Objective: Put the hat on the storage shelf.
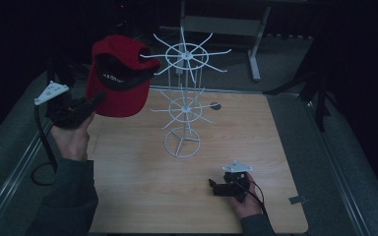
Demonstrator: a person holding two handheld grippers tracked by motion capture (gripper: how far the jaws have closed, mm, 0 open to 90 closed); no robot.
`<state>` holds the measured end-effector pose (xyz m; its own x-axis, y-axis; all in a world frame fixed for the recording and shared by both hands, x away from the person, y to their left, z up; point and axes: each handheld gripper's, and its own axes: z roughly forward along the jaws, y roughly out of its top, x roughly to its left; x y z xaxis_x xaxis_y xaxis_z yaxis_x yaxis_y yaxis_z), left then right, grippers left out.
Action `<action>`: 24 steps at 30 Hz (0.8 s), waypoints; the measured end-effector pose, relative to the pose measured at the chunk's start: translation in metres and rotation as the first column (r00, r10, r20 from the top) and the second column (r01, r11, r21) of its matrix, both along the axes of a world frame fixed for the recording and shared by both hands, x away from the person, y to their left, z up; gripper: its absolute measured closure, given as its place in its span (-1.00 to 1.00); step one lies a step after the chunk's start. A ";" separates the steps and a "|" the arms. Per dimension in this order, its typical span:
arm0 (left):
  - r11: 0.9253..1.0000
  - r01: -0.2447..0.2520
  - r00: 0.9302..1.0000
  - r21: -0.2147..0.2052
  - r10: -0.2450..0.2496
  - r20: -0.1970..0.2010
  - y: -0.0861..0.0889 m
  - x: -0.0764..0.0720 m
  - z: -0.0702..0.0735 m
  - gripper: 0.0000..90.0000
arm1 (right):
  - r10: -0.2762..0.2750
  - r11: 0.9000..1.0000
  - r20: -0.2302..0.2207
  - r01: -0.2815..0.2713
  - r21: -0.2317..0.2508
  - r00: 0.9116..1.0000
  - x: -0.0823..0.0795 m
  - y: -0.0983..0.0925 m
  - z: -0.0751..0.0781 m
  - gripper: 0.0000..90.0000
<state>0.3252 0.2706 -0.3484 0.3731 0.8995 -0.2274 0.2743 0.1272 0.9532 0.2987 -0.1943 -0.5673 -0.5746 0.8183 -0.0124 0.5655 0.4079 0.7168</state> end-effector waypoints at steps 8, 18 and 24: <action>1.000 -0.002 1.000 -0.014 0.003 0.009 0.002 0.005 0.008 0.90 | 0.000 1.000 0.001 0.000 0.001 1.000 0.000 0.000 0.000 -0.74; 1.000 -0.003 1.000 -0.015 0.003 0.028 0.002 0.007 0.020 0.90 | -0.001 1.000 0.001 0.001 0.001 1.000 0.000 0.000 0.000 -0.74; 1.000 0.002 0.999 -0.011 -0.001 0.044 0.000 0.008 0.026 0.90 | -0.001 1.000 0.001 0.001 0.001 1.000 0.000 0.000 0.000 -0.74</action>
